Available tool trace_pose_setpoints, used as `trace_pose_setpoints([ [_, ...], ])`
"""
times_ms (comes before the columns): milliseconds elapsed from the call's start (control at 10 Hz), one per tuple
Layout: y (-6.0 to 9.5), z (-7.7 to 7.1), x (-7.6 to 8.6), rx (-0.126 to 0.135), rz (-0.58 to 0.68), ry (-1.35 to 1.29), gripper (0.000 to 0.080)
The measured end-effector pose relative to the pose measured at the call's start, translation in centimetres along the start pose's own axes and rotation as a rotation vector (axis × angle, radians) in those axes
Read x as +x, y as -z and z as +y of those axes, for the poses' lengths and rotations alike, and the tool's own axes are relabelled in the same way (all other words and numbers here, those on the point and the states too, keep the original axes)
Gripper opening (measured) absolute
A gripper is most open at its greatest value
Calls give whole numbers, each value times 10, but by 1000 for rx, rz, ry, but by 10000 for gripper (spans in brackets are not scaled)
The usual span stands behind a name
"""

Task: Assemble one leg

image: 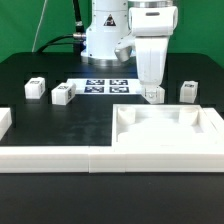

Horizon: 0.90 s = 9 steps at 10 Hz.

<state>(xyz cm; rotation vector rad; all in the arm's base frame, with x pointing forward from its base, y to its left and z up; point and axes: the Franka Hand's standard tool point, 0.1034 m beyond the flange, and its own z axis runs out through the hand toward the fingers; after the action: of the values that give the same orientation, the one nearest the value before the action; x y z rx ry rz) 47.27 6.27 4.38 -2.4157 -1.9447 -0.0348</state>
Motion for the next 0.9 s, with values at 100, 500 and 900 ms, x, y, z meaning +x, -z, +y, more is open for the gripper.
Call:
trace_pose_setpoints([
  [100,0,0,0,1,1,-110,649],
  [500,0,-2,2,5,5,-490,649],
  [900,2,-25,39,34,13,-1111,649],
])
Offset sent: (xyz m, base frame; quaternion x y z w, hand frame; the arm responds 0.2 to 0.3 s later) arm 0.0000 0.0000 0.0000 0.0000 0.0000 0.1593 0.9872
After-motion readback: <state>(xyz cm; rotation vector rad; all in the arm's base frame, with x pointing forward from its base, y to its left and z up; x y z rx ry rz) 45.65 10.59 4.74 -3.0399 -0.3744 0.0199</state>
